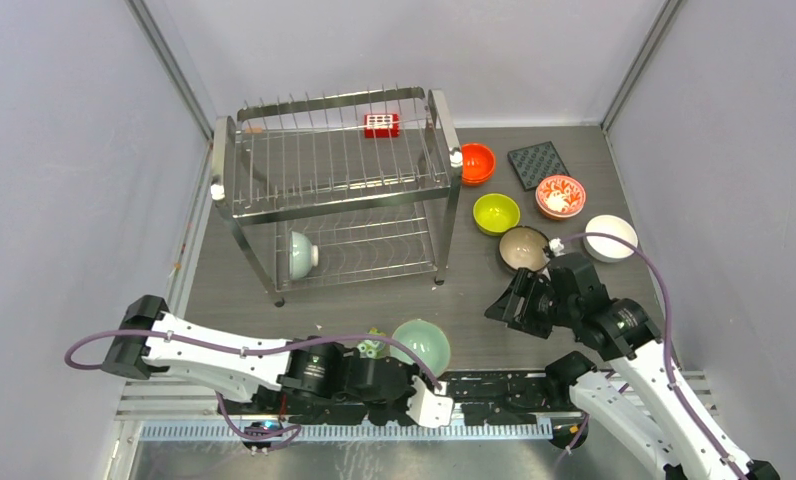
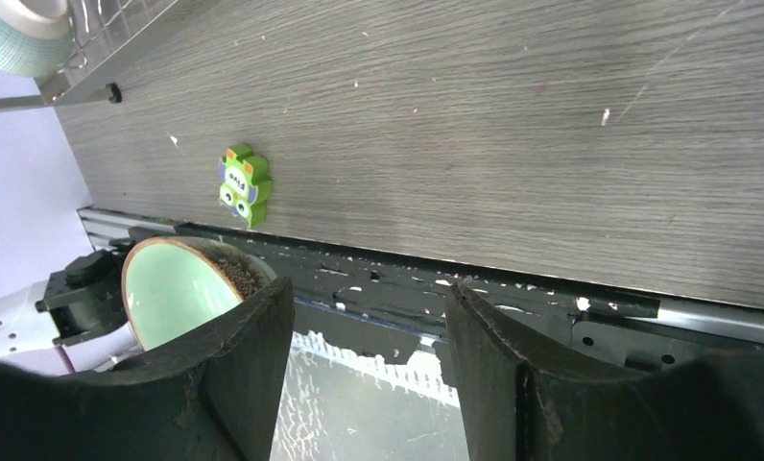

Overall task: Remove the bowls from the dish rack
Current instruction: Place the bowl at the center of the board.

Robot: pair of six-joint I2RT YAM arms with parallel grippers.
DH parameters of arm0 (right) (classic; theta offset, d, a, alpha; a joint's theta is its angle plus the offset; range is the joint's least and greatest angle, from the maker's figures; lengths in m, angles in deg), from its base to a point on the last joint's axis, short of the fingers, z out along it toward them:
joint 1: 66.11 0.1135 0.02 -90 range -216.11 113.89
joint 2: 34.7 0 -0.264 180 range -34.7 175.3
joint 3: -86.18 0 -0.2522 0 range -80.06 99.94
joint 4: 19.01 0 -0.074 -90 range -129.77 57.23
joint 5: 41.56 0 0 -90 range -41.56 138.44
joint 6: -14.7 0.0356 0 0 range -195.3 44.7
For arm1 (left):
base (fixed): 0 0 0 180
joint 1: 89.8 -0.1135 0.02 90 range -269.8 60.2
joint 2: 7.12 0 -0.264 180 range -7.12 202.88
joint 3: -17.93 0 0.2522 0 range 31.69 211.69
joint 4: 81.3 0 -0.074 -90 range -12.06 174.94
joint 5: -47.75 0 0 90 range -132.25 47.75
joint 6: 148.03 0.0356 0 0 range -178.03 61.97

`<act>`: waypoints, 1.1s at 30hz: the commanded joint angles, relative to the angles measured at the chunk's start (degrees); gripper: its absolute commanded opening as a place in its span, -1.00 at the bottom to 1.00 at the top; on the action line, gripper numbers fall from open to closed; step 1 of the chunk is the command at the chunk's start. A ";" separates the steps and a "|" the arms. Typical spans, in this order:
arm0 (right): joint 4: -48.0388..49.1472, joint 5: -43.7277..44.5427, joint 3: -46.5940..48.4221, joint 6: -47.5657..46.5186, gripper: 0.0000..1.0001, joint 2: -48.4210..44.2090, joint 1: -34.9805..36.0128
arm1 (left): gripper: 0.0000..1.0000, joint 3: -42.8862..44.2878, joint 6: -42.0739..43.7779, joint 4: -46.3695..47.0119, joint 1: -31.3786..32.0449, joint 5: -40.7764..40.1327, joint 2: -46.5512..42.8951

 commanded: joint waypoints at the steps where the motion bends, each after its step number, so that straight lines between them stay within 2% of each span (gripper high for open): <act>1: 0.03 -3.86 3.37 -2.82 0.27 1.78 0.48 | -1.00 0.54 6.24 3.59 0.50 -2.25 0.22; 7: 0.90 -3.47 4.35 -3.95 0.27 3.64 2.62 | -1.00 -1.09 8.74 7.31 0.51 -3.28 1.47; 16: 4.57 4.20 5.02 -1.66 0.26 9.91 9.46 | -1.00 -2.16 8.58 13.17 0.51 -3.55 3.99; 23: 10.23 11.14 -0.20 5.64 0.30 0.54 9.95 | -1.00 -3.94 7.90 17.77 0.51 -6.56 4.14; 25: 10.34 14.24 -1.32 7.07 0.34 -1.42 9.95 | -1.00 -4.46 7.39 19.79 0.51 -7.43 4.20; 28: 10.86 13.78 -2.83 9.42 0.44 -3.27 9.92 | -1.00 -5.07 7.26 23.29 0.51 -8.23 5.13; 33: 11.06 12.84 -4.76 13.19 0.83 -4.31 9.93 | -1.00 -4.74 7.71 25.87 0.85 -7.96 8.15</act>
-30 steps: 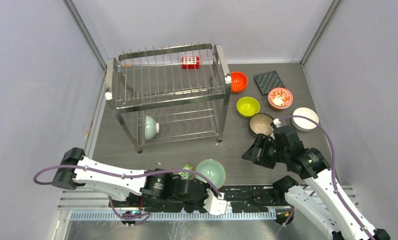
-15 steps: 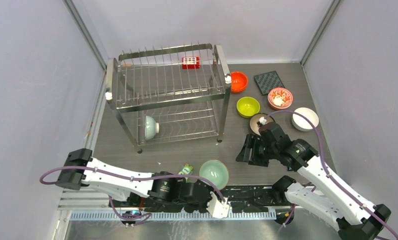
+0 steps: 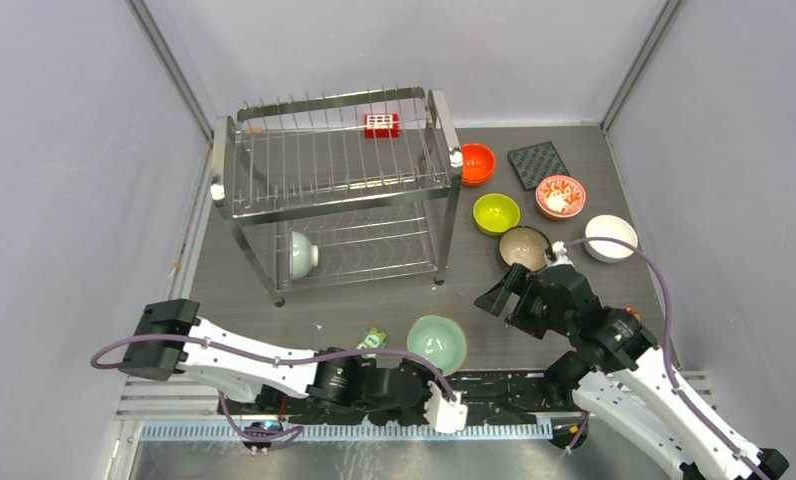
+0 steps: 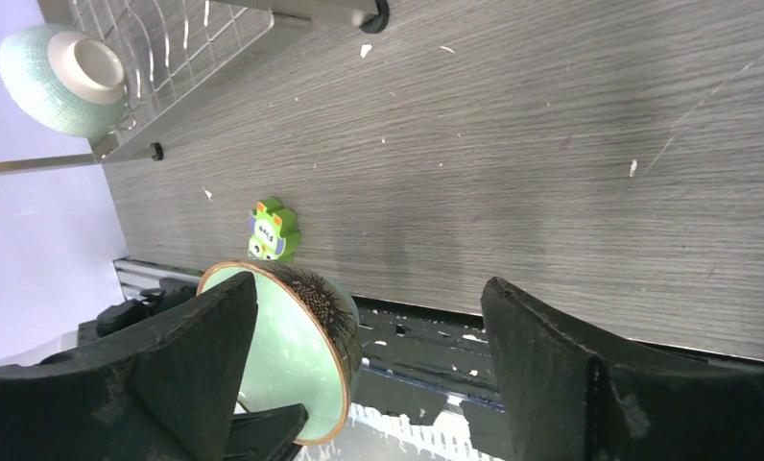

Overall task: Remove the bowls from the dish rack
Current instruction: Place the bowl at the center of the board.

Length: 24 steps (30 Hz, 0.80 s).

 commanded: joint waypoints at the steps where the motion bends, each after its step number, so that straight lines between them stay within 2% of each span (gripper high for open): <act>1: 2.86 1.12 -1.27 4.21 0.85 -0.87 0.24 | -1.00 0.73 1.19 9.77 0.67 -1.97 1.39; 6: 0.47 -1.85 0.59 -1.47 0.85 2.27 0.22 | -1.00 -0.43 3.18 12.23 0.68 -0.92 2.40; 10: -5.14 -3.06 5.16 -6.73 0.80 6.96 0.24 | -1.00 -1.12 4.55 12.73 0.68 -0.31 2.41; 15: -5.05 -5.24 7.14 -8.02 0.74 6.03 0.22 | -1.00 -1.89 4.70 12.82 0.68 0.73 1.84; 20: -3.03 -10.10 7.63 -9.05 0.61 8.88 0.72 | -1.00 -1.65 4.92 12.23 0.68 1.74 1.78; 24: -3.76 -9.02 8.55 -11.20 0.51 13.73 4.81 | -1.00 -1.95 4.70 12.70 0.68 1.00 0.47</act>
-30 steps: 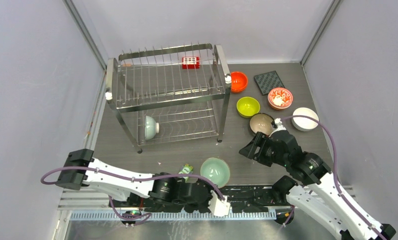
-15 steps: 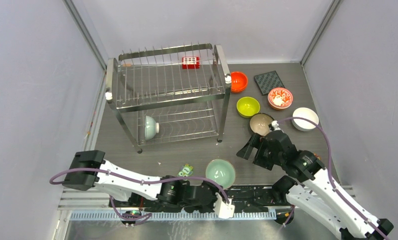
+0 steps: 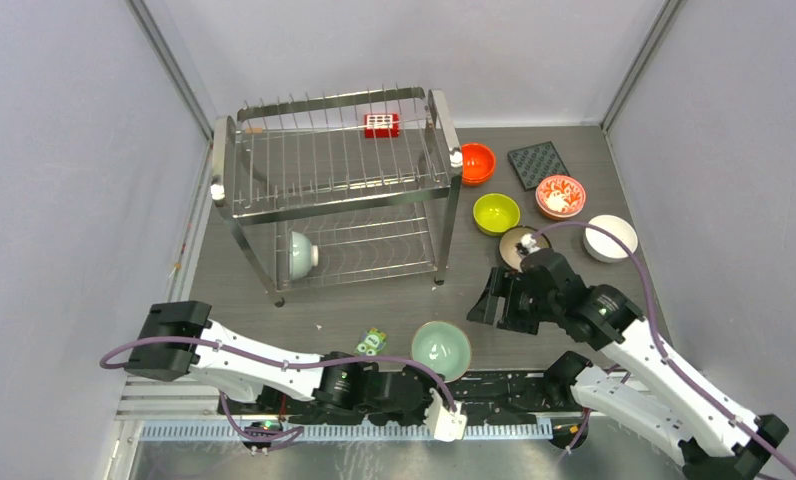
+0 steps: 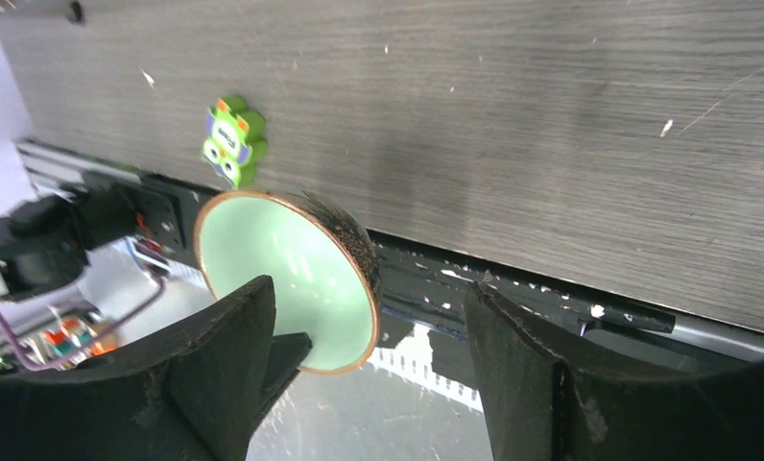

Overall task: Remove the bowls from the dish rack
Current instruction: Place the bowl at the center of the board.

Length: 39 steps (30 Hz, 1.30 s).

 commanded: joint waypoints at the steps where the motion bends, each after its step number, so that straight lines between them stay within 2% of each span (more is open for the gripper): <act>1: 0.74 -0.65 2.66 -3.27 0.49 5.10 4.94 | -1.00 0.42 1.28 6.65 0.26 -1.15 -3.10; 11: 3.57 5.27 3.79 -3.51 0.08 14.18 15.77 | -1.00 -0.73 -0.50 6.62 1.23 -2.95 -5.24; 21: 6.36 8.46 2.92 -3.00 -0.02 18.44 20.97 | -1.00 -0.57 -2.48 6.17 2.31 -2.59 -4.72; 26: 7.03 11.56 1.73 -2.27 -0.16 18.92 22.13 | -1.00 -1.06 -2.89 6.83 3.10 -2.97 -4.49; 36: 9.24 11.57 1.16 -1.99 -0.61 20.39 23.72 | -1.00 -2.18 -3.76 8.35 3.35 -3.83 -4.49; 39: 9.82 11.88 1.27 -2.00 -0.83 20.62 24.61 | -1.00 -2.10 -4.34 7.89 3.42 -4.09 -4.49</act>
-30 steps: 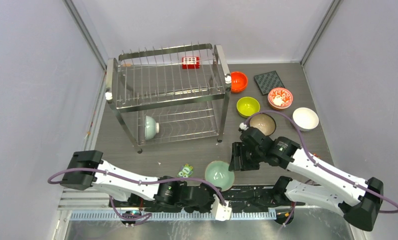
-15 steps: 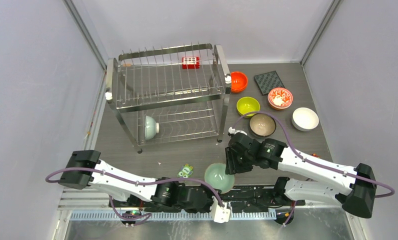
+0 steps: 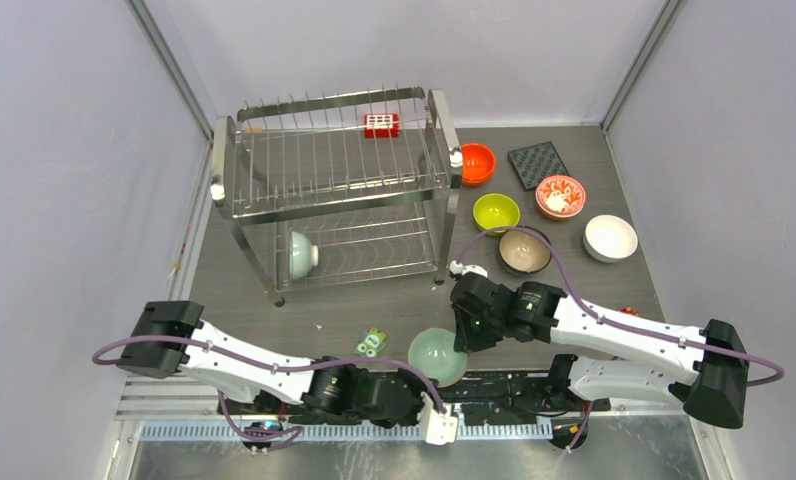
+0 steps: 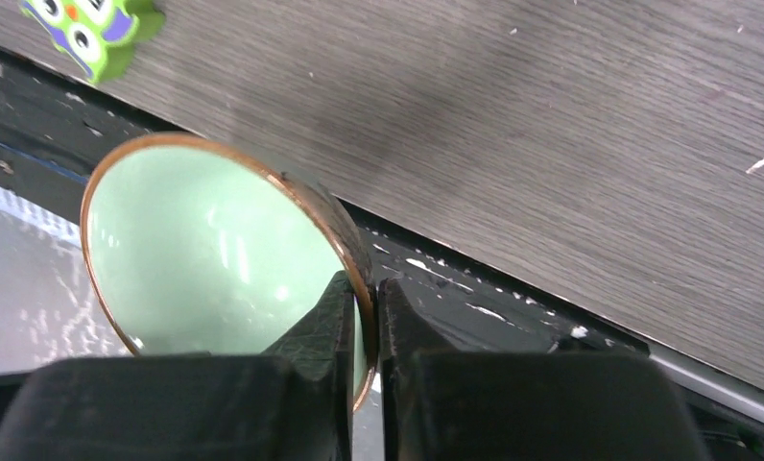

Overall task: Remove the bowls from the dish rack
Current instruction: Place the bowl at the center of the board.

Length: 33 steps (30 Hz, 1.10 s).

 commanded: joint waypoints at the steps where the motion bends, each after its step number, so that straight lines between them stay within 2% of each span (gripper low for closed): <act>1: 2.75 2.94 1.03 0.96 -0.95 0.46 1.22 | -1.00 0.83 -1.03 6.25 0.74 -1.89 -1.36; 3: 2.40 3.73 1.42 1.20 -0.98 0.69 1.94 | -0.98 0.65 -2.04 6.86 0.75 -2.56 -1.55; 5: 1.80 4.87 2.12 1.55 -0.98 0.47 2.69 | -0.81 0.62 -2.87 7.28 0.75 -3.29 -1.89; 8: 0.60 6.65 3.30 2.06 -0.98 0.00 3.72 | -0.27 0.65 -3.90 7.39 0.75 -4.44 -2.63; 10: -0.45 8.18 4.21 2.56 -0.98 -0.44 4.08 | 0.02 0.69 -4.88 7.47 0.75 -5.80 -3.13; 12: -1.83 10.43 4.95 3.30 -0.98 -1.28 4.24 | 0.23 0.95 -6.14 7.48 0.75 -7.57 -4.17; 15: -4.17 16.29 5.35 5.95 -0.99 -3.28 4.21 | 0.44 1.88 -8.89 6.56 0.75 -11.97 -5.91; 16: -4.91 18.76 5.21 7.25 -0.98 -4.17 4.23 | 0.79 2.59 -10.50 5.04 0.75 -13.78 -6.35; 17: -5.71 21.82 5.03 8.77 -0.98 -5.16 4.21 | 0.97 3.54 -12.33 3.13 0.75 -15.91 -6.76; 21: -8.89 32.82 3.51 14.31 -0.99 -8.08 3.52 | 0.99 7.10 -22.77 -5.12 0.75 -26.33 -7.65; 23: -9.09 35.25 2.45 16.11 -0.99 -8.59 2.25 | 0.99 8.48 -30.01 -9.73 0.75 -31.90 -7.79; 26: -7.17 36.00 0.13 17.71 -0.99 -9.02 -0.10 | 0.99 9.52 -43.26 -17.43 0.75 -39.63 -8.50; 33: -2.30 33.93 -6.05 19.05 -0.99 -10.94 -6.46 | 0.99 10.04 -70.93 -34.70 0.10 -50.65 -11.21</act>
